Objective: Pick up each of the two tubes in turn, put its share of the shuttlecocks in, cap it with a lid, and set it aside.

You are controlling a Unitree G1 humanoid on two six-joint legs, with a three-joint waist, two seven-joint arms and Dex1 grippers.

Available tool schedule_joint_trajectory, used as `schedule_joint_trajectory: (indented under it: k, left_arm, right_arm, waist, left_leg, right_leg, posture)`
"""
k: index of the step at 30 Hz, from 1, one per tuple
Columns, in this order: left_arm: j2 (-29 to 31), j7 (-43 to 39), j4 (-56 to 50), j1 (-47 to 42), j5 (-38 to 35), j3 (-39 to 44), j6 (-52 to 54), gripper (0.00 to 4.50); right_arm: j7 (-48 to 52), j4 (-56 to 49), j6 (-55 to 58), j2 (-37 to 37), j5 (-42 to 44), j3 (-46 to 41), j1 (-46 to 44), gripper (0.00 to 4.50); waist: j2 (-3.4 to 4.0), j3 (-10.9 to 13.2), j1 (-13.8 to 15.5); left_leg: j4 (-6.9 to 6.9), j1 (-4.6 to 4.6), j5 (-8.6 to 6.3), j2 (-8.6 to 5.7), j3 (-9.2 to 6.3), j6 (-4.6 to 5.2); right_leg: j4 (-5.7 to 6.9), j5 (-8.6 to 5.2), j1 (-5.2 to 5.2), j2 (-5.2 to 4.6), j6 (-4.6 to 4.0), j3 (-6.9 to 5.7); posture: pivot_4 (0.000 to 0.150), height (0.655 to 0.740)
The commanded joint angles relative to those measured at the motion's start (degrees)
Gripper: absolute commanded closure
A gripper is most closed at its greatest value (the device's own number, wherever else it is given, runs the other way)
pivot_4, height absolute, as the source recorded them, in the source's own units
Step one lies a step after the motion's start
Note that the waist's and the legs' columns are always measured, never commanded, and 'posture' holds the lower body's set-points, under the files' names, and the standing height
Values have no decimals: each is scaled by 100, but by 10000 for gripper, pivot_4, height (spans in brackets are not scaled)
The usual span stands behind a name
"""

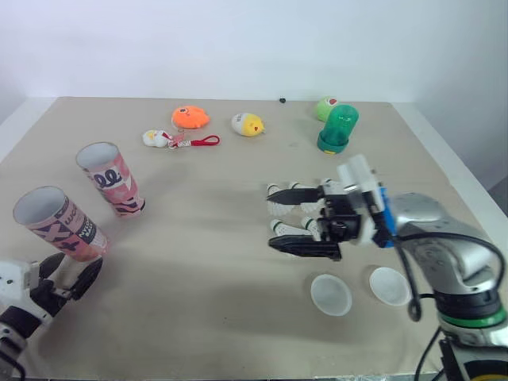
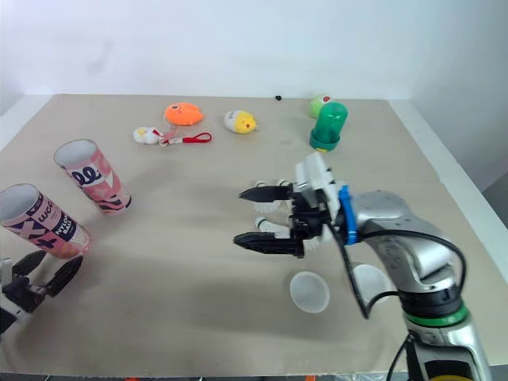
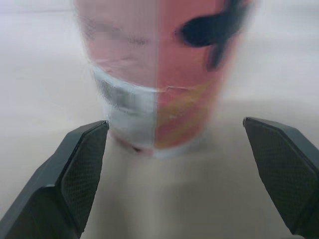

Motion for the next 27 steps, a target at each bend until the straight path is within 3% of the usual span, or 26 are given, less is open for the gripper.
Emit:
schedule_joint_trajectory:
  k: [1, 13, 19, 24, 27]
  left_arm:
    - [-4, 183, 275, -230, 191, -142, -520, 0]
    - [240, 384, 1441, -1345, 329, -600, -1005, 0]
    - [216, 412, 1502, -1405, 296, -723, -1067, 0]
    - [206, 429, 1485, -1358, 275, -752, -1038, 14191]
    - [207, 465, 1408, -1279, 280, -751, -1029, 14191]
  right_arm:
    - [277, 381, -467, 126, -385, 208, -285, 495]
    - [252, 640, -682, 534, -650, 358, -296, 495]
    - [103, 557, -554, 596, -627, 310, -352, 495]
    - [39, 489, -482, 575, -597, 300, -299, 0]
    - [-63, 352, -434, 556, -562, 238, -165, 0]
  waist:
    - [-4, -2, -4]
    - [-3, -5, 1]
    - [-3, -5, 0]
    - [-3, -5, 0]
    - [-2, -5, 0]
  left_leg:
    - [2, 1, 0, 1, 1, 0]
    - [2, 4, 5, 5, -3, 6]
    - [2, 4, 6, 5, -3, 5]
    - [1, 4, 6, 6, -4, 5]
    - [1, 5, 6, 6, -3, 5]
  right_leg:
    - [0, 1, 1, 0, 3, 0]
    - [5, 8, 2, 8, 0, -2]
    - [7, 14, 2, 7, -8, -2]
    - [7, 14, 1, 8, -9, -2]
    - [7, 13, 1, 8, -9, -2]
  posture:
    - [1500, 7400]
    - [1500, 7400]
    - [1500, 7400]
    - [1500, 7400]
    - [1500, 7400]
